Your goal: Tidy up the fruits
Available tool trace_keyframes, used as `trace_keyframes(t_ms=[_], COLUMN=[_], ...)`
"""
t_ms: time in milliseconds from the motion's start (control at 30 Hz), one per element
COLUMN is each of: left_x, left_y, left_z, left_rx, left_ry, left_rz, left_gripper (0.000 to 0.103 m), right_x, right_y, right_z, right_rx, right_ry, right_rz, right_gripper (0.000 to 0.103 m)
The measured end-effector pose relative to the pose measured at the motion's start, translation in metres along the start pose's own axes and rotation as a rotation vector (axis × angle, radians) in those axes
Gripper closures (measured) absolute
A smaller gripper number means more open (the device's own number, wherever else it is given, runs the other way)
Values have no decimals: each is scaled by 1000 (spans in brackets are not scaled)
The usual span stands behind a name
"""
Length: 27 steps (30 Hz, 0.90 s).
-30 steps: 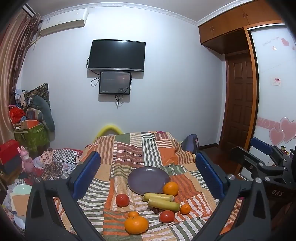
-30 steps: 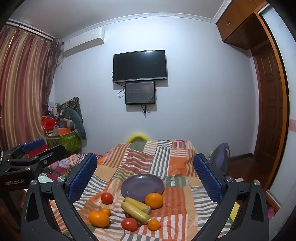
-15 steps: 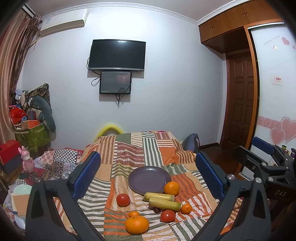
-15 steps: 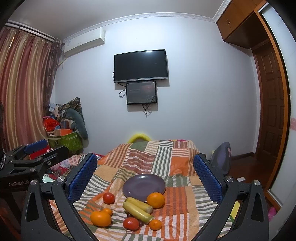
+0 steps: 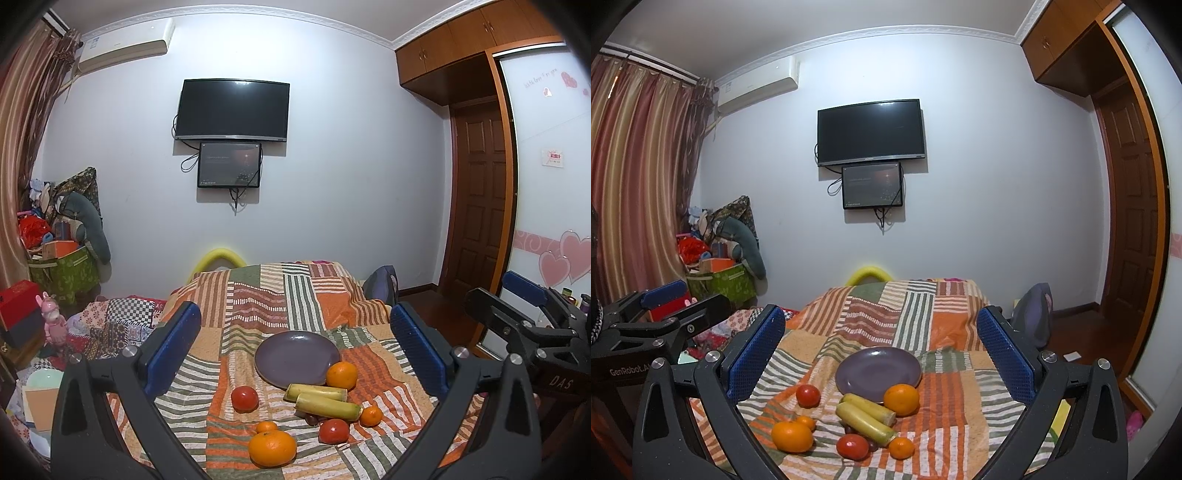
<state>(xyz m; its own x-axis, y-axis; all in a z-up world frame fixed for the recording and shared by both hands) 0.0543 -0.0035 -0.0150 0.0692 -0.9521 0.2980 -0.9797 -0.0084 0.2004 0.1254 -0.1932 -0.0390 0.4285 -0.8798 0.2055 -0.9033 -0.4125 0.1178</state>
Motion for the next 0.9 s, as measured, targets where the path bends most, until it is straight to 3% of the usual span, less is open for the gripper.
trace_keyframes(t_ms=[900], left_x=[2], left_y=[4], left_z=[-2], left_rx=[7], left_ry=[-6], left_rz=[1], left_gripper=[0], right_x=[-2], right_y=[1], right_z=[1], right_rx=[8], right_ry=[1], right_rz=[-2], right_gripper=[0])
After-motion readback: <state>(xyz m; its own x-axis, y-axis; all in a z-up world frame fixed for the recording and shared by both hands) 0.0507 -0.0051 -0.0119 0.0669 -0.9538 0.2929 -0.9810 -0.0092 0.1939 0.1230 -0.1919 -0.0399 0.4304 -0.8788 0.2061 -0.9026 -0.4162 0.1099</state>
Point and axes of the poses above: each gripper's, at about its wrist camera, not at the fingertips, and y roughly against the way its jaws point, x to its right, z to its underside, the point moved 5 cm from there along -y, roughly the way its jaws point, and after that the axes turned 15 degrees about y, right-handed, at the moved point
